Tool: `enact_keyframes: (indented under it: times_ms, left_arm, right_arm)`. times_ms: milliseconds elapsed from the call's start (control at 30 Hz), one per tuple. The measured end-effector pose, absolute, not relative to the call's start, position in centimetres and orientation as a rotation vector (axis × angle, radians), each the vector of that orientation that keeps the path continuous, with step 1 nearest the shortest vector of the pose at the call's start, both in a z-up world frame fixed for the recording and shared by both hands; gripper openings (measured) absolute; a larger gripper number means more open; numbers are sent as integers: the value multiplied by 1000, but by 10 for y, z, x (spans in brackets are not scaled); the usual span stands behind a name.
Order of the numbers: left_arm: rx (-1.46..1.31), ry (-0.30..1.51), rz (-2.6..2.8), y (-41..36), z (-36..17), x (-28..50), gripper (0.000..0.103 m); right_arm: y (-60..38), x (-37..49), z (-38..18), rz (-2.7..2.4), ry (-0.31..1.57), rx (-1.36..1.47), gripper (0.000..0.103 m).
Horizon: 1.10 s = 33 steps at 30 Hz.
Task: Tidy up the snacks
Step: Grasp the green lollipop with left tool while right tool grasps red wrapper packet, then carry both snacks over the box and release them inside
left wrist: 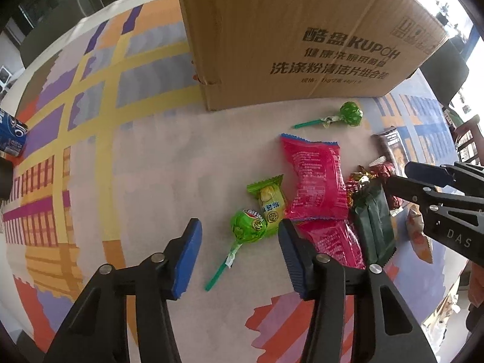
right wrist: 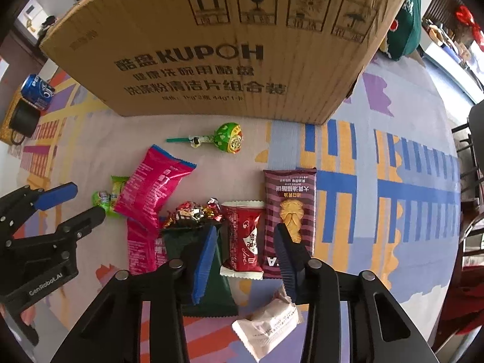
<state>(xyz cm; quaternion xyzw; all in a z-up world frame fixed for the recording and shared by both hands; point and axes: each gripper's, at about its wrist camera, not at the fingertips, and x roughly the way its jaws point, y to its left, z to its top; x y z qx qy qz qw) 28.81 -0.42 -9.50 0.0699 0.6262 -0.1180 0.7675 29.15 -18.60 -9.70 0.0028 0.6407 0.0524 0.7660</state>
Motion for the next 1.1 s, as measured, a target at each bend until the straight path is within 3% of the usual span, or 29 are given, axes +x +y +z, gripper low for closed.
enact_keyframes:
  times_ms: [500,833,1100]
  left_arm:
    - [96,1408,-270,-10,-118,301,26]
    - [94,1358,-270,-12,-105,289,25]
    - [58,1262,-302,-9,-65,272,25]
  right_arm:
    - [-179,298,-116,130,1421,-4,24]
    - [-171,297,-123,138,1411,-22,22]
    - [-179,282,-92,162,1327,-4,22]
